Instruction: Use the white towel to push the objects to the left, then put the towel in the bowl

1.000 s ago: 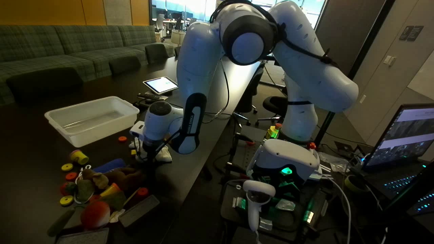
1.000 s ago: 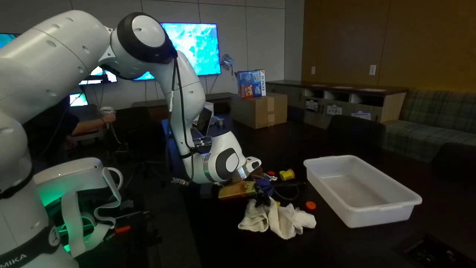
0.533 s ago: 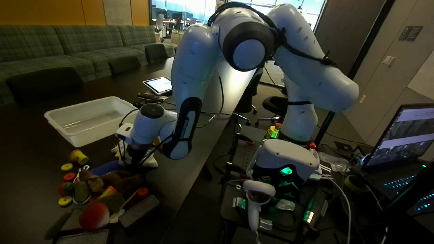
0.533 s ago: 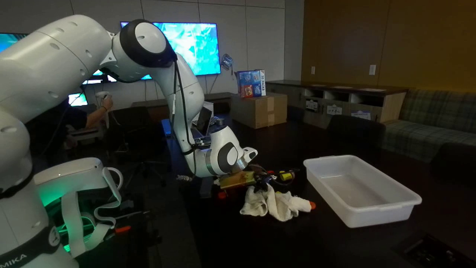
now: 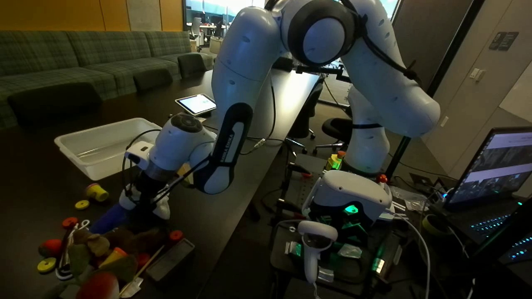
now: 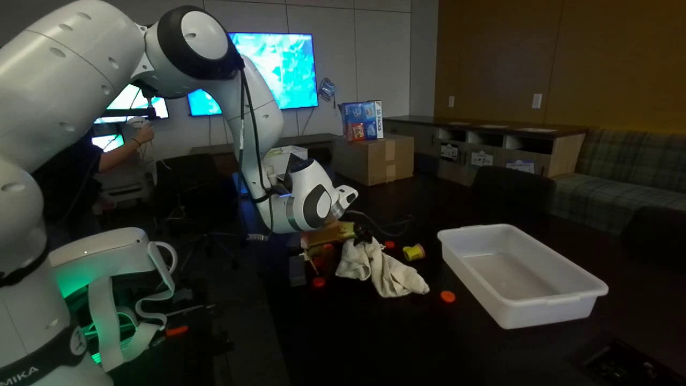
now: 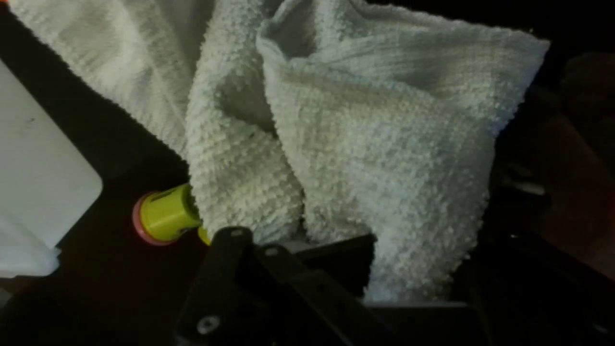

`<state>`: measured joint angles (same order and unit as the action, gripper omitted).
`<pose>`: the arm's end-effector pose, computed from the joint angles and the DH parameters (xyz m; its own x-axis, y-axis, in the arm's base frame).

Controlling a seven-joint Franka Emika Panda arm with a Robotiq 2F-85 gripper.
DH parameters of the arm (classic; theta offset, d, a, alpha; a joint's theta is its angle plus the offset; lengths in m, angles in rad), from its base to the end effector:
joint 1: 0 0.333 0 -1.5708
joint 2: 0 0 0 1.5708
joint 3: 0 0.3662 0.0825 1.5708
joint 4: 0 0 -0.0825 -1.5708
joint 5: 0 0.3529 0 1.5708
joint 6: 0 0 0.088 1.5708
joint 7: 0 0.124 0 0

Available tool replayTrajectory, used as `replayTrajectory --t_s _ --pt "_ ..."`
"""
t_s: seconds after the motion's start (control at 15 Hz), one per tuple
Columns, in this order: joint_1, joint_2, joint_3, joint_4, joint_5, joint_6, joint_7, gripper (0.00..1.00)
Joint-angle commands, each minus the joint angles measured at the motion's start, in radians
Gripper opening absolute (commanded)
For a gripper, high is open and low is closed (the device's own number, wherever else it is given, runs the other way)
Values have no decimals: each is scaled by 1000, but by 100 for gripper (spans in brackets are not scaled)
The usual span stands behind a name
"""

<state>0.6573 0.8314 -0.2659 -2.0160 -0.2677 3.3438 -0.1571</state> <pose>0.5753 0.2885 0.1460 0.4763 0.7954 0.3747 0.7334 -0.5945 0.3296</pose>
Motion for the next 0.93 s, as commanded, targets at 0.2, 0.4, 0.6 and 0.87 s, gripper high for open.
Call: replayTrajectory --t_s 0.2,0.4,0.6,0.87 --pt "-86 -212 -47 -192 62 70 -37 10" --pt "-154 -311 -76 -285 87 109 -59 10" --pt "-259 -408 -78 -362 96 124 -89 10" --pt "-353 -460 -127 -392 58 107 -64 10"
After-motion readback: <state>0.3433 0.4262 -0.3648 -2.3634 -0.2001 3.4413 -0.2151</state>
